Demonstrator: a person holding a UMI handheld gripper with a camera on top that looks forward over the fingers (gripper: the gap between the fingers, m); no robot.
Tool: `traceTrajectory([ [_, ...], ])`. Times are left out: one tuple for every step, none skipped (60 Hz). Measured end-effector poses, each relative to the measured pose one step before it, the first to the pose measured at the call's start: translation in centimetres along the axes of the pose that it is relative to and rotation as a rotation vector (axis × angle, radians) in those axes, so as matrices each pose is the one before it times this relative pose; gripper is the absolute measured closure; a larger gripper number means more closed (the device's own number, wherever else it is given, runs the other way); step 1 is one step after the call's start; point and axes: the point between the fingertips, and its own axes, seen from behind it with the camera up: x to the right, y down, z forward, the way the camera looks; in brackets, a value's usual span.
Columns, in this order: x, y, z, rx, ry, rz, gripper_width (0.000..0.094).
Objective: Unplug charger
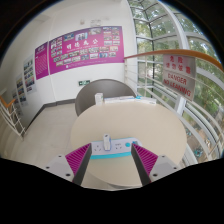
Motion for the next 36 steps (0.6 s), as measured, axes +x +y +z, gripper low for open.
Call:
traceTrajectory([
  [-0.098,-0.067,0.885,0.0014,0.00225,0.0035,0.0148],
  [-0.147,-0.028,0.845,0.0,-0.00065,0.0018,0.0176],
  [-0.123,0.031,0.822,-0.00219,-0.00057,0.0013,0.0199],
  [-0.044,0.056,0.758,-0.00341,0.00304,0.0016,0.0218],
  [-0.002,0.028,0.699,-0.00256,0.00445,0.0002,0.0228],
  [0.237,0.192,0.517,-0.00153,0.00191,-0.0013,0.0236],
  [-0.041,0.12,0.612,-0.00384,0.00208,-0.0037,0.0241],
  [-0.09,0.16,0.5,-0.00466,0.00156,-0.0049,0.0244],
  [-0.061,0.151,0.497,-0.00458,0.00209,-0.0048,0.0253],
  [-0.022,0.063,0.434,-0.00321,0.00298,-0.0037,0.0268],
  [-0.101,0.092,0.432,-0.00179,0.00146,-0.0028,0.0289],
  [-0.098,0.1,0.408,-0.00221,0.00081,-0.0023,0.032],
  [-0.107,0.133,0.362,-0.00319,0.00096,-0.0023,0.0361],
  [0.227,0.184,0.65,-0.0022,0.00141,-0.0024,0.0405],
  [-0.223,0.201,0.046,-0.00149,0.003,0.0002,0.0454],
  [0.04,0.035,0.158,-0.00143,0.00269,0.0011,0.0509],
  [-0.037,-0.132,-0.076,0.00867,0.00768,0.0001,0.056],
  [0.177,-0.249,0.107,0.01051,0.01087,-0.003,0.0617],
  [-0.131,-0.082,0.138,0.00779,0.00332,-0.003,0.0667],
  [0.018,-0.299,0.504,0.00283,-0.01256,0.0012,0.0712],
  [-0.32,0.091,0.063,-0.00099,-0.01199,0.0064,0.0766],
  [-0.229,0.087,0.001,-0.00007,-0.00954,0.0065,0.0801],
  [0.078,0.024,-0.064,0.00045,0.0024,0.003,0.0801],
  [0.079,-0.025,-0.044,0.00305,0.00547,-0.0047,0.0812],
  [-0.031,0.036,-0.022,0.00102,0.00336,-0.0094,0.0826],
  [-0.088,0.042,-0.039,0.00061,0.00286,-0.0122,0.084],
  [0.068,-0.019,0.526,0.00362,-0.0006,-0.0098,0.0851],
  [0.05,-0.024,-0.019,-0.00108,0.00199,-0.0071,0.0863],
  [0.052,-0.044,-0.009,-0.00071,0.00121,-0.0025,0.0873],
  [0.045,-0.001,0.0,-0.00081,-0.0001,0.0031,0.0878],
  [-0.019,0.003,0.007,-0.00177,-0.00225,0.0062,0.0881],
  [-0.112,0.043,0.041,-0.00255,-0.00467,0.0038,0.0884],
  [0.003,-0.017,-0.001,-0.00453,-0.00439,0.004,0.0887],
  [0.012,-0.062,-0.023,-0.00482,-0.00398,0.0017,0.0888],
  [-0.272,-0.414,-0.616,-0.00088,-0.0055,0.0024,0.0889],
  [-0.058,-1.013,-0.383,0.02646,-0.00373,0.0036,0.0889],
])
